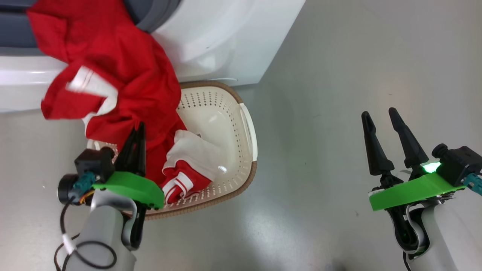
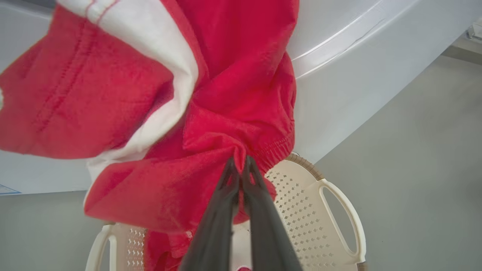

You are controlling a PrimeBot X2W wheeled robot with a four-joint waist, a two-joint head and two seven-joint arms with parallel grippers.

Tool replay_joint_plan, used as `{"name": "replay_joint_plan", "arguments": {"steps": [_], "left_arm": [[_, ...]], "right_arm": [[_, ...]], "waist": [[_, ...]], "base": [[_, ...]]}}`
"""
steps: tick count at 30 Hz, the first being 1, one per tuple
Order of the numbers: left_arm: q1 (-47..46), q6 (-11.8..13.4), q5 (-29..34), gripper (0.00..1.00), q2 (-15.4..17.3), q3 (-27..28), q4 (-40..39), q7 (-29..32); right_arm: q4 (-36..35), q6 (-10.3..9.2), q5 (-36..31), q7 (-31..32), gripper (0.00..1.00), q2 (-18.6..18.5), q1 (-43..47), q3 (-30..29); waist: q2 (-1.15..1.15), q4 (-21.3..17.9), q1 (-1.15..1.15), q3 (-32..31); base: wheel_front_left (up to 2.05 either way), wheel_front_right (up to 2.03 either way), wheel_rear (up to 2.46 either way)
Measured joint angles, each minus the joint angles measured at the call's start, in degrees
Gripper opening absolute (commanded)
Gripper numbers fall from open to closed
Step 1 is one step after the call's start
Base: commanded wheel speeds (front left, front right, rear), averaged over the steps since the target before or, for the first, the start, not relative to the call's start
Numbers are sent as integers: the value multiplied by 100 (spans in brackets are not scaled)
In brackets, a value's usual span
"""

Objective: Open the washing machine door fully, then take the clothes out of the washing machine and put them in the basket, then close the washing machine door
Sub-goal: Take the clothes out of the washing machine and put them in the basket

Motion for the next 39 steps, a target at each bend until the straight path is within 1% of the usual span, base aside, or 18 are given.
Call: {"name": "replay_joint_plan", "arguments": {"steps": [2,5,7,10,14,15,17,18,19,28,33,39], "left_arm": [[-130,0,65,10,0,-1,219,0],[-348,-41,135,20,-1,-8,547,0],[-421,-41,140,23,-2,-1,643,0],[-623,-41,155,32,-2,1,896,0],[-849,-41,170,47,-3,25,1083,0],[-892,-42,170,56,-5,33,1116,0],[-950,-43,170,80,-4,60,1144,0],[-956,-48,170,91,-5,71,1149,0],[-956,-49,170,100,-5,76,1161,0],[-939,-100,161,100,-7,130,1023,0],[-868,-137,109,100,-7,158,655,0],[-481,-141,59,100,-8,178,99,0]], "right_arm": [[0,0,0,0,100,5,-37,2],[-8,0,0,0,100,8,-99,2],[-10,0,0,0,100,10,-99,2],[-13,0,0,0,100,19,-101,5],[-16,0,0,0,100,40,-166,8],[-24,0,0,0,100,40,-212,7],[-30,0,0,0,100,42,-262,7],[-26,0,0,0,100,43,-287,7],[-27,0,0,0,100,43,-304,7],[-14,0,-1,0,100,36,-303,3],[1,0,-1,0,100,20,-301,0],[14,0,-1,0,100,-3,-293,-3]], "waist": [[0,-20,0,68],[0,-45,0,170],[0,-53,0,205],[0,-72,0,302],[0,-91,0,414],[0,-95,0,437],[0,-100,0,473],[0,-100,0,486],[0,-99,0,490],[0,-37,0,390],[0,25,0,294],[0,111,0,154]], "base": [[0,0,0],[0,0,0],[0,0,0],[0,0,0],[0,0,0],[0,0,0],[0,0,0],[0,0,0],[0,0,0],[0,0,0],[0,0,0],[0,0,0]]}}
